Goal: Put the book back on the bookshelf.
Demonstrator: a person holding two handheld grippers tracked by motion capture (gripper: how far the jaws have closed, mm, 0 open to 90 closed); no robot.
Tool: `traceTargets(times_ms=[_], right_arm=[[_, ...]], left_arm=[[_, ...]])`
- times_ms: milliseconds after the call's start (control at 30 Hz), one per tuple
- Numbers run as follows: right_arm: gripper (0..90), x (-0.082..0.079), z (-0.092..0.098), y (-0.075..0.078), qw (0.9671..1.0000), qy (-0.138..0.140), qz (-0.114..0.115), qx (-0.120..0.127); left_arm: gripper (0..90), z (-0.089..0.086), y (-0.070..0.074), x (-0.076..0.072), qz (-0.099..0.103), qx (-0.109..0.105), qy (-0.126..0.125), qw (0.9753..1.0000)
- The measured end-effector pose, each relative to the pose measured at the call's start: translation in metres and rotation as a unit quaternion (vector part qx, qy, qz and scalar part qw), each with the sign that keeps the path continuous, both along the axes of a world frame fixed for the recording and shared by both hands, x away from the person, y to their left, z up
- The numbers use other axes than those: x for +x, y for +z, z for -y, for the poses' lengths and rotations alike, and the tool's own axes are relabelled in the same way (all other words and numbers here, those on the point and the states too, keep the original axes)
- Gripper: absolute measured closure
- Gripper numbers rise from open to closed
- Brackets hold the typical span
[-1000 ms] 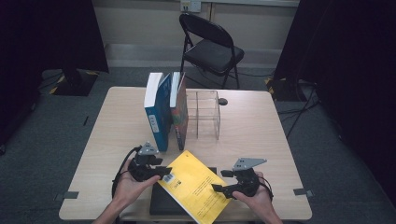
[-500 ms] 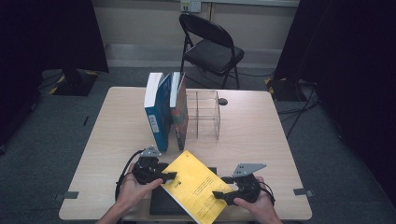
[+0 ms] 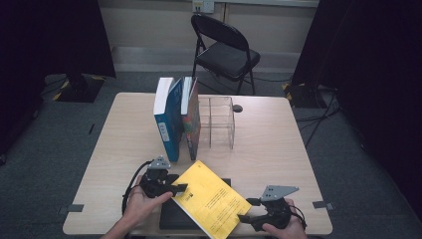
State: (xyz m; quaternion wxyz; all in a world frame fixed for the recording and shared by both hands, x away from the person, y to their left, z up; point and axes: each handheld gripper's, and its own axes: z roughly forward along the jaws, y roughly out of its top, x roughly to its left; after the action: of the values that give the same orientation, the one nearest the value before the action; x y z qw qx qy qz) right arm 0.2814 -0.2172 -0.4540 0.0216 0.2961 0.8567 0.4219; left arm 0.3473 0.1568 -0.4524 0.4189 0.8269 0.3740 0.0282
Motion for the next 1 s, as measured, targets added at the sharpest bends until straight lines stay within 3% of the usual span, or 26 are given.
traceTargets(times_ms=[67,167,267,367,633,667,733,833,933,1000], right_arm=[[34.9,-0.002,0.002,-0.003,0.9999,0.007,-0.001,-0.015],[35.4,-0.006,0.004,-0.004,0.9998,0.0,0.003,-0.019],[34.7,-0.004,0.002,-0.004,0.9999,-0.002,0.006,-0.014],[34.2,0.001,0.003,-0.006,1.0,-0.001,-0.007,-0.005],[39.5,0.009,0.002,-0.005,0.9983,-0.046,0.03,-0.021],[40.1,0.011,0.0,-0.004,0.9976,-0.05,0.039,-0.028],[41.5,0.016,0.0,-0.004,0.9974,-0.056,0.037,-0.025],[43.2,0.026,-0.001,-0.003,0.9967,-0.066,0.038,-0.026],[45.8,0.033,-0.004,-0.003,0.9958,-0.077,0.043,-0.027],[45.8,0.038,-0.007,-0.002,0.9949,-0.083,0.047,-0.031]], left_arm=[[46.5,0.0,0.0,0.0,0.001,0.001,0.002,1.0],[46.7,0.0,0.001,-0.001,0.004,0.003,-0.003,1.0],[46.6,0.0,0.0,0.0,-0.004,-0.001,0.001,1.0],[46.7,0.0,0.001,-0.001,-0.003,0.006,0.005,1.0],[46.5,-0.012,0.002,-0.016,-0.006,0.006,0.021,0.9997],[46.4,-0.013,0.003,-0.017,-0.012,0.008,0.022,0.9997],[46.2,-0.015,0.005,-0.02,-0.002,0.021,0.019,0.9996],[46.0,-0.02,0.005,-0.025,-0.015,0.02,0.02,0.9995],[45.3,-0.016,0.009,-0.036,0.015,0.051,0.024,0.9983],[44.3,-0.017,0.009,-0.038,0.008,0.046,0.027,0.9986]])
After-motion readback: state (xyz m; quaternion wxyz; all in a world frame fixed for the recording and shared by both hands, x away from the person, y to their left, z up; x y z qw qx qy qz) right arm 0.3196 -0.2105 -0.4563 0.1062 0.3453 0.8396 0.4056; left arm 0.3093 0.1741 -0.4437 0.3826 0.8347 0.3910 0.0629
